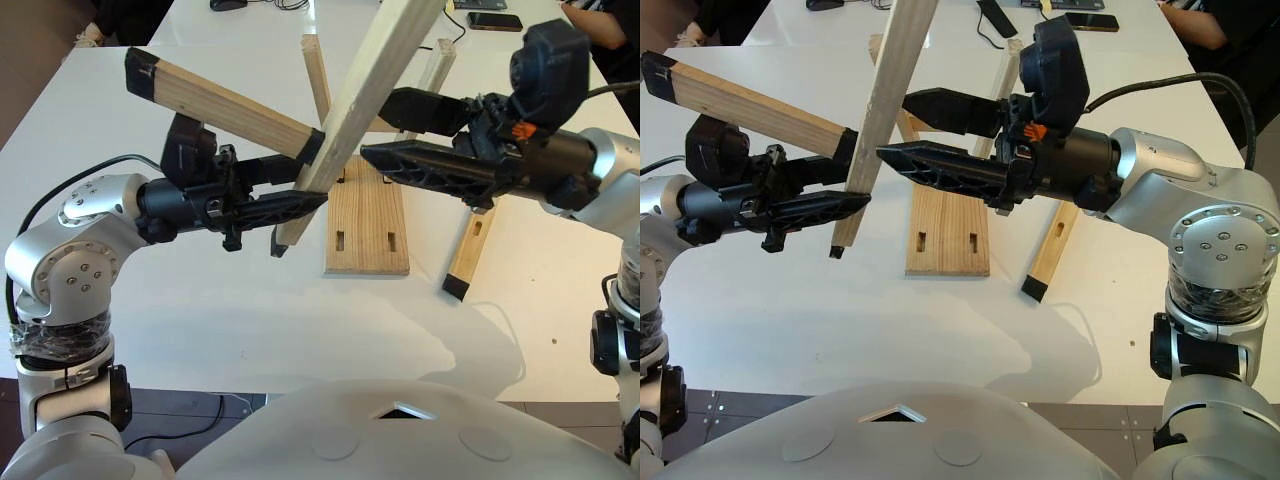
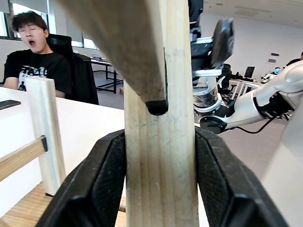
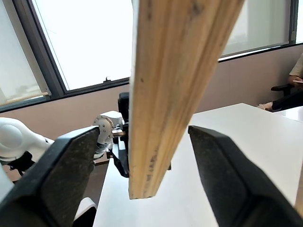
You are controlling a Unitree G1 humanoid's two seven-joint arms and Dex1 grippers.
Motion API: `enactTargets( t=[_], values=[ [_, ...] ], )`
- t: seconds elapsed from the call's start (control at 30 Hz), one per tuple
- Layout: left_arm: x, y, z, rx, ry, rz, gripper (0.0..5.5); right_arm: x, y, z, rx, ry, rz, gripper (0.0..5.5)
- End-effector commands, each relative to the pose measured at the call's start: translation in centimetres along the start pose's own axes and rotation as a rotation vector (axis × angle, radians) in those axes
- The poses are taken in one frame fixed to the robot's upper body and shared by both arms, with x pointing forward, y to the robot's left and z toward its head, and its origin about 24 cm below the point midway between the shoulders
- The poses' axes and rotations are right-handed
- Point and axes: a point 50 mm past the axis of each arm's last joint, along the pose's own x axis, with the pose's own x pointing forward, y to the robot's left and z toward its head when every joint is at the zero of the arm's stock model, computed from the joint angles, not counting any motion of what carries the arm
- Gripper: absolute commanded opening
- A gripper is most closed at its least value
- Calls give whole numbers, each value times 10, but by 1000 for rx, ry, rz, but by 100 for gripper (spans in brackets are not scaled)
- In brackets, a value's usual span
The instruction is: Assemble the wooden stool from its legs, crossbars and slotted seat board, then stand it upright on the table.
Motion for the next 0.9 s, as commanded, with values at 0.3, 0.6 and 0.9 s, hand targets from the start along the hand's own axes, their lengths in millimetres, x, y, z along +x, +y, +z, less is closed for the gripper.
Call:
enactTargets(
  t=[0.3, 0.6, 0.9],
  values=[
    [8, -5, 2, 26, 41, -69, 203, 7, -2, -20, -24, 125, 60, 346],
    [5, -1, -10, 30, 116, -62, 203, 13, 3, -19, -23, 94, 85, 346],
    [-1, 7, -12, 19, 128, -31, 203, 11, 11, -13, -30, 71, 115, 346]
  ],
)
